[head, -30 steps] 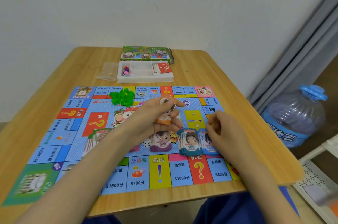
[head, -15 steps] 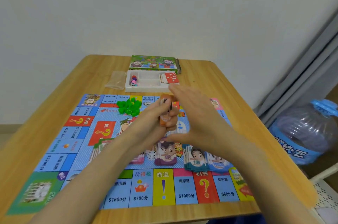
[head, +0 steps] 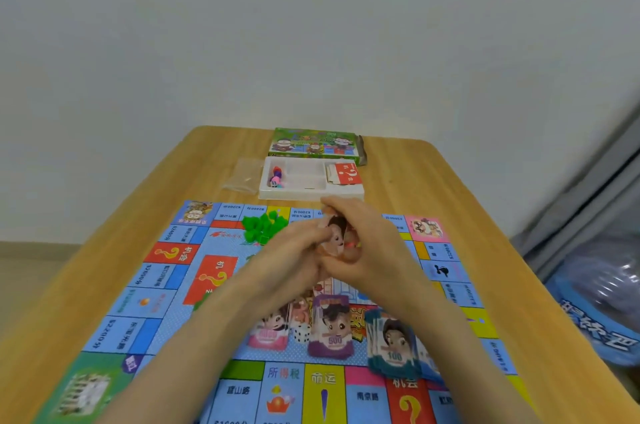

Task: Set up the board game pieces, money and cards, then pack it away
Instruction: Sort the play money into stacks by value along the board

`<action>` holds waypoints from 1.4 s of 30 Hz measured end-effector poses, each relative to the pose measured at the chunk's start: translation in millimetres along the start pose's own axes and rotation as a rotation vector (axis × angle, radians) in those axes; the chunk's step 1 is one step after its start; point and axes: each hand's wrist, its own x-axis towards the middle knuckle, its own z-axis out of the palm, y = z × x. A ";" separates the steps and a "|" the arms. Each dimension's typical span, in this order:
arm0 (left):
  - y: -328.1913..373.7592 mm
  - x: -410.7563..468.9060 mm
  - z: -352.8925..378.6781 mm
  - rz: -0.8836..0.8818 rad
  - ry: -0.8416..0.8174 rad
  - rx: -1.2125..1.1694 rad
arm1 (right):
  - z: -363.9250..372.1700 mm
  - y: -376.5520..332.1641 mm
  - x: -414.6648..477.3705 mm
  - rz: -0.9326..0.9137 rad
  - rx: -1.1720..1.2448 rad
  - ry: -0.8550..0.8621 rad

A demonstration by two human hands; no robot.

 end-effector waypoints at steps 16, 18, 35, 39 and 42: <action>-0.5 1.1 1.7 0.010 0.174 -0.015 | -0.4 4.3 -2.3 0.273 0.342 0.204; 0.7 1.0 2.4 -0.019 0.140 -0.066 | 0.6 4.5 -2.7 0.266 0.333 0.202; 0.1 -0.8 6.0 0.076 0.155 -0.069 | -5.9 -2.4 -6.1 0.428 0.543 0.348; -0.4 -0.6 4.3 0.108 0.195 0.003 | -5.6 -7.2 -7.5 0.397 0.548 0.354; 0.4 1.2 6.1 0.105 0.179 -0.106 | -6.3 -7.8 -7.8 0.395 0.553 0.378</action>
